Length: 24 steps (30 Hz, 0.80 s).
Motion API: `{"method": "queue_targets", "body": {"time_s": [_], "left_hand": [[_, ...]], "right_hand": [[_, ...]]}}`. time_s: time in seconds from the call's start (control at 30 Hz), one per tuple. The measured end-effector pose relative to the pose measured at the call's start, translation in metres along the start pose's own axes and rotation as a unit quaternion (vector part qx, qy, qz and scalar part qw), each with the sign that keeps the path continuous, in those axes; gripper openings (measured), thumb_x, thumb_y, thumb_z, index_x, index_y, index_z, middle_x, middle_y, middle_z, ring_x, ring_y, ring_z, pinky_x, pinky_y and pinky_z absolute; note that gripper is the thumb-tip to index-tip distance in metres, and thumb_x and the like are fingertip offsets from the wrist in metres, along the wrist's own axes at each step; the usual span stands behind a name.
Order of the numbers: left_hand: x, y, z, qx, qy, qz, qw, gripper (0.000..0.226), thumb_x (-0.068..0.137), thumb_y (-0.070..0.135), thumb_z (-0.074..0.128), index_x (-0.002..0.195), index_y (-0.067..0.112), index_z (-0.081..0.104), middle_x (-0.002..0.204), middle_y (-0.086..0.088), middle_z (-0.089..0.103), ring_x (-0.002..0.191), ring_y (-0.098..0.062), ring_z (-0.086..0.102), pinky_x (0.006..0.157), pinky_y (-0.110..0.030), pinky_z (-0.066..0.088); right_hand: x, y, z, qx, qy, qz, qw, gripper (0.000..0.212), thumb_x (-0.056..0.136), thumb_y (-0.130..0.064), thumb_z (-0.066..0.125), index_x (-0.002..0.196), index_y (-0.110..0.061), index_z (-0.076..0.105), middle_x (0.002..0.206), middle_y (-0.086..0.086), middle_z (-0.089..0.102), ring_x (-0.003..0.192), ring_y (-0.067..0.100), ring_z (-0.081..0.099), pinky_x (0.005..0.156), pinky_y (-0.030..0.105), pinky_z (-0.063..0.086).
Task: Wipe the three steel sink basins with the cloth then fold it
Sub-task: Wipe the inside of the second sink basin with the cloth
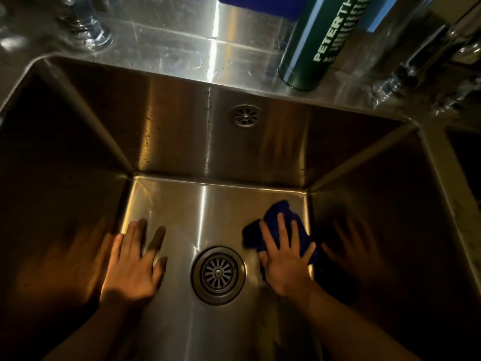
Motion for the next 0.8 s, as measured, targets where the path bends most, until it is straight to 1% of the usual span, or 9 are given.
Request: {"method": "queue_targets", "body": {"time_s": [0.07, 0.13, 0.2, 0.27, 0.43, 0.53, 0.67, 0.73, 0.8], "left_hand": [[0.000, 0.000, -0.001, 0.000, -0.005, 0.001, 1.000, 0.064, 0.093, 0.052, 0.014, 0.147, 0.021, 0.028, 0.150, -0.024, 0.030, 0.142, -0.040, 0.019, 0.114, -0.051, 0.010], [0.001, 0.000, -0.004, -0.001, -0.006, 0.002, 1.000, 0.067, 0.093, 0.053, 0.010, 0.146, 0.019, 0.032, 0.148, -0.025, 0.032, 0.140, -0.042, 0.021, 0.112, -0.054, 0.015], [0.001, 0.001, -0.007, -0.006, -0.008, 0.004, 1.000, 0.069, 0.092, 0.054, 0.009, 0.144, 0.018, 0.035, 0.147, -0.026, 0.033, 0.139, -0.044, 0.023, 0.110, -0.056, 0.018], [0.001, 0.002, -0.011, -0.010, -0.005, 0.005, 1.000, 0.070, 0.092, 0.055, 0.008, 0.144, 0.017, 0.037, 0.146, -0.026, 0.034, 0.137, -0.044, 0.025, 0.109, -0.056, 0.020], [0.000, 0.004, -0.015, -0.027, 0.002, 0.010, 1.000, 0.069, 0.093, 0.054, 0.010, 0.141, 0.015, 0.041, 0.144, -0.028, 0.036, 0.135, -0.046, 0.028, 0.107, -0.057, 0.023], [0.000, 0.004, -0.014, -0.021, 0.002, 0.009, 1.000, 0.068, 0.093, 0.053, 0.011, 0.142, 0.016, 0.040, 0.145, -0.027, 0.036, 0.137, -0.044, 0.026, 0.109, -0.056, 0.021], [0.001, 0.002, -0.010, -0.006, -0.009, 0.007, 1.000, 0.064, 0.089, 0.048, 0.027, 0.144, 0.018, 0.038, 0.147, -0.026, 0.035, 0.139, -0.043, 0.024, 0.109, -0.057, 0.023], [0.001, 0.001, -0.009, 0.000, -0.013, 0.005, 1.000, 0.063, 0.089, 0.048, 0.027, 0.144, 0.018, 0.038, 0.147, -0.025, 0.035, 0.140, -0.042, 0.023, 0.110, -0.056, 0.021], [0.001, 0.001, -0.009, 0.001, -0.013, 0.005, 1.000, 0.063, 0.091, 0.049, 0.022, 0.144, 0.018, 0.037, 0.147, -0.025, 0.035, 0.140, -0.042, 0.022, 0.111, -0.055, 0.020]], "right_hand": [[-0.043, -0.004, 0.012, -0.027, -0.045, 0.002, 0.999, 0.075, 0.094, -0.051, 0.030, 0.135, -0.046, -0.034, 0.154, 0.008, -0.033, 0.144, 0.030, -0.022, 0.105, 0.075, 0.007], [-0.080, -0.022, 0.021, -0.033, 0.012, 0.011, 0.999, 0.078, 0.079, -0.041, 0.040, 0.149, -0.039, 0.007, 0.155, 0.017, 0.022, 0.143, 0.030, 0.016, 0.092, 0.072, 0.033], [-0.103, -0.038, 0.033, 0.064, 0.094, 0.070, 0.991, 0.060, 0.058, -0.023, 0.034, 0.113, -0.039, 0.051, 0.100, 0.009, 0.061, 0.103, 0.030, 0.054, 0.081, 0.057, 0.047], [-0.108, -0.048, 0.034, 0.092, 0.053, 0.111, 0.988, 0.023, 0.063, -0.030, 0.028, 0.080, -0.027, 0.045, 0.064, 0.000, 0.044, 0.062, 0.025, 0.050, 0.069, 0.041, 0.042], [-0.094, -0.056, 0.021, 0.101, 0.121, 0.168, 0.973, 0.016, 0.073, -0.030, 0.018, 0.063, -0.025, 0.030, 0.048, 0.001, 0.032, 0.046, 0.019, 0.034, 0.062, 0.038, 0.034], [-0.099, -0.028, 0.044, 0.080, 0.136, 0.080, 0.984, 0.060, 0.032, -0.049, 0.040, 0.089, -0.050, 0.057, 0.095, -0.001, 0.071, 0.090, 0.026, 0.063, 0.087, 0.059, 0.039], [-0.054, 0.000, 0.027, -0.043, -0.007, 0.002, 0.999, 0.081, 0.078, -0.065, 0.047, 0.149, -0.037, 0.022, 0.159, 0.011, 0.020, 0.144, 0.038, 0.019, 0.095, 0.077, 0.024], [-0.009, -0.001, 0.017, 0.039, 0.010, 0.071, 0.997, 0.077, 0.091, -0.064, 0.031, 0.145, -0.042, -0.019, 0.156, 0.001, -0.028, 0.145, 0.032, -0.020, 0.106, 0.073, 0.003], [0.032, -0.015, -0.002, 0.138, -0.006, 0.151, 0.979, 0.073, 0.094, -0.063, 0.027, 0.141, -0.046, -0.027, 0.150, -0.003, -0.041, 0.140, 0.029, -0.032, 0.106, 0.072, -0.005]]}}
Point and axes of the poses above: each hand's wrist, its own x-axis towards the middle knuckle, its own z-axis out of the palm, y = z × x, the point moved 1 cm from there along x, towards the middle knuckle
